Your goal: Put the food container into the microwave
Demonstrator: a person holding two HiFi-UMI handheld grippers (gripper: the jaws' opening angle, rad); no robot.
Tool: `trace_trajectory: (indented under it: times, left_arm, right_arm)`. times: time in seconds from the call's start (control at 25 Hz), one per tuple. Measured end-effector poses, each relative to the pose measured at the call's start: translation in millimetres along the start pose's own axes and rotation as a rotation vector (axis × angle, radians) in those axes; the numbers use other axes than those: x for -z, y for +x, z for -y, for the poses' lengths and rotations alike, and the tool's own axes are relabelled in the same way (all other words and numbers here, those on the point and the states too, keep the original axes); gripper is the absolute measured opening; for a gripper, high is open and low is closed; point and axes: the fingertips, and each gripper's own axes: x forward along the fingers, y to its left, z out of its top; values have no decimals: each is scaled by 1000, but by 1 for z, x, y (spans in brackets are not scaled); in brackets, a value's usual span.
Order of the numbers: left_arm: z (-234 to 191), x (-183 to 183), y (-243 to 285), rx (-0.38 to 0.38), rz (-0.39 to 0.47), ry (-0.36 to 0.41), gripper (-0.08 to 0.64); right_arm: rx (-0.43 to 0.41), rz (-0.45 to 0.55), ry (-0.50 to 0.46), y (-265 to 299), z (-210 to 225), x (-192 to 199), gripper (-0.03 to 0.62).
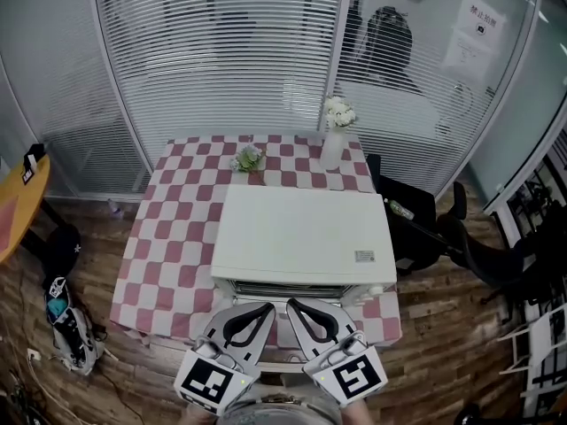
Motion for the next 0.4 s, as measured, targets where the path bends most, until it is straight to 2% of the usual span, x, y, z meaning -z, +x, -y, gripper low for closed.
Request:
trace_trajectory:
  times: [0.4]
  left_arm:
    - [-1,3,0,-13,-13,9,14]
  right_arm:
    - [-5,-33,-14,1,-1,8,-8]
